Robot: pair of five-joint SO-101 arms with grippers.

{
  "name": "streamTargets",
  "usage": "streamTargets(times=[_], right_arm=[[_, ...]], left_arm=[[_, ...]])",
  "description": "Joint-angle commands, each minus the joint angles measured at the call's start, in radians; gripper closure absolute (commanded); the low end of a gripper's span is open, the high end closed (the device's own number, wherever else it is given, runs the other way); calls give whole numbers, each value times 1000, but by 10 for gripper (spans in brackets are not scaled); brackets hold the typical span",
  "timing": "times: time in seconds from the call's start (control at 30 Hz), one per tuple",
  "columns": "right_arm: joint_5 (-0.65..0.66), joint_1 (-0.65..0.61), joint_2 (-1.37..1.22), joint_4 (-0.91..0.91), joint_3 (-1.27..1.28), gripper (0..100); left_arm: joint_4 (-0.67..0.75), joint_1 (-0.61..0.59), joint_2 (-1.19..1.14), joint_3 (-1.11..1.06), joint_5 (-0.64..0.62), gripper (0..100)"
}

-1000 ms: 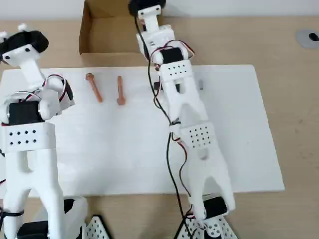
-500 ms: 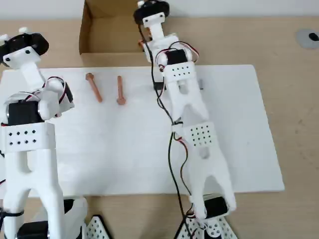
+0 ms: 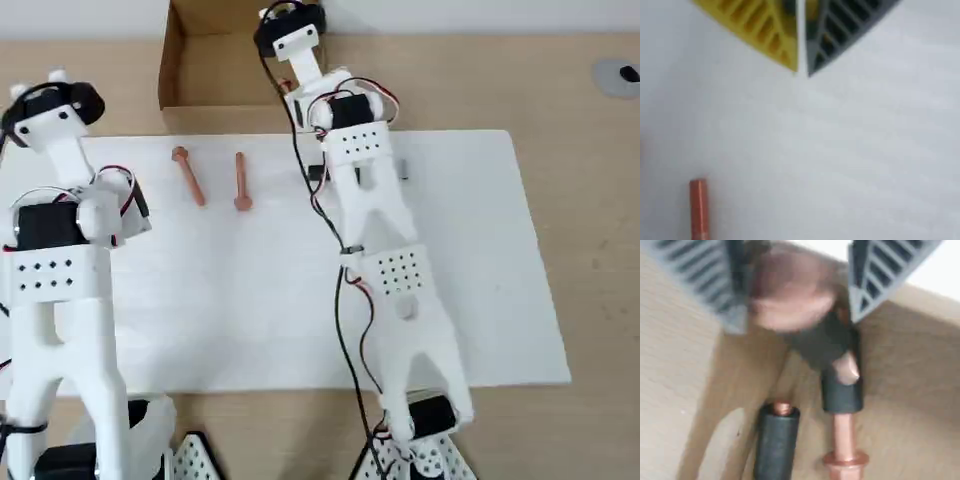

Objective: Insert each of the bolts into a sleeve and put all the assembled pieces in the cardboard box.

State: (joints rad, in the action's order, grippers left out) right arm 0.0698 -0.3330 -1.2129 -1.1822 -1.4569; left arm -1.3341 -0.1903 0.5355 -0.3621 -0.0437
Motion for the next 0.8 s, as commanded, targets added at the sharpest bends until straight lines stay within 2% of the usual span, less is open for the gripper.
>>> streamTargets(times=[0.0,0.13,0.27,0.4,0.57,0.77], right_arm=[[3,-21,30,-34,-81,766],[3,-31,30,-91,-162,764],[8,-42,70,-215,-211,764],[9,-39,232,-382,-211,764],[12,-39,484,-591,-209,765],[89,39,748,-608,-150,767]], left_arm=[[-46,-8,4,97,-5,972],[-129,-9,-18,186,-5,902],[-233,-12,-165,334,-21,890],[-324,-14,-429,535,-80,891],[-368,-3,-734,852,-153,891],[-419,84,-951,1174,-155,890]])
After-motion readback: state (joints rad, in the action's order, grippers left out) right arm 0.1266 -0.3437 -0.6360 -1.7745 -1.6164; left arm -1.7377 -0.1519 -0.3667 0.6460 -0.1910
